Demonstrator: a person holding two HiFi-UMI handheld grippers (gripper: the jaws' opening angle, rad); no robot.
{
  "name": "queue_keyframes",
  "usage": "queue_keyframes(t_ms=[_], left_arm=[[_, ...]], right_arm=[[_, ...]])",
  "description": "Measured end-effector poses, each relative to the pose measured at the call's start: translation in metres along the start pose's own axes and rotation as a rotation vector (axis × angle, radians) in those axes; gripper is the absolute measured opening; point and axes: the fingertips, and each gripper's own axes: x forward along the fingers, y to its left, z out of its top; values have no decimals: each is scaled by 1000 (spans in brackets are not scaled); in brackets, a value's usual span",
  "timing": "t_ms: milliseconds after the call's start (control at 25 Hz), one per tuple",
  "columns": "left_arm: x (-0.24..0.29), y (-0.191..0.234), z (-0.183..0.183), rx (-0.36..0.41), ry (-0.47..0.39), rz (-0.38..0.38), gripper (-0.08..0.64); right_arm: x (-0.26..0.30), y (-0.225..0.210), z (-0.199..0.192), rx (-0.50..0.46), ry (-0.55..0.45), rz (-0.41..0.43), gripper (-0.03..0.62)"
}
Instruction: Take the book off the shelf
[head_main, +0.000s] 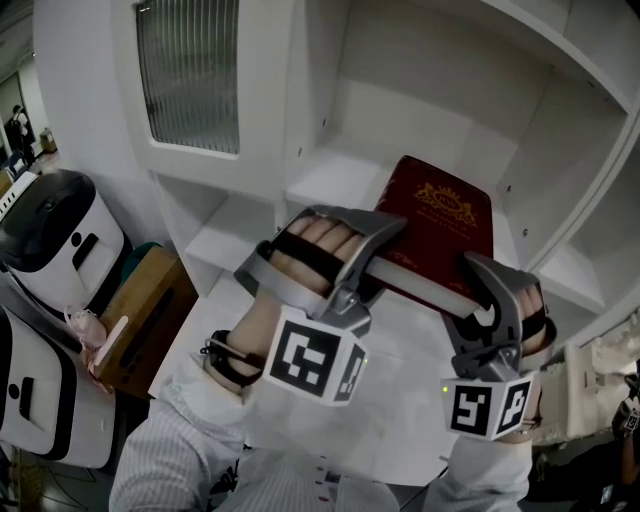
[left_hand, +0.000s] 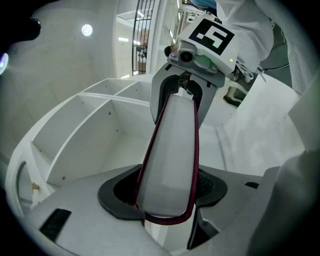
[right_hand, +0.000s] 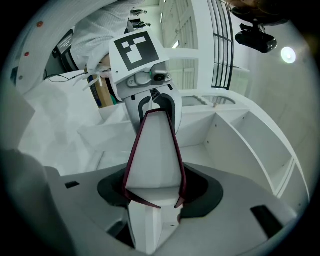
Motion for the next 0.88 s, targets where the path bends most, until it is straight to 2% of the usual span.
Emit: queue_keyframes(t_ms=[600, 880], left_arm=[[-50, -9, 67, 5, 136, 7, 261], [-85, -18, 105, 16, 231, 1, 259]], right_arm=[[-78, -3, 10, 9, -143, 25, 232], [-126, 0, 20, 36, -242, 40, 232]])
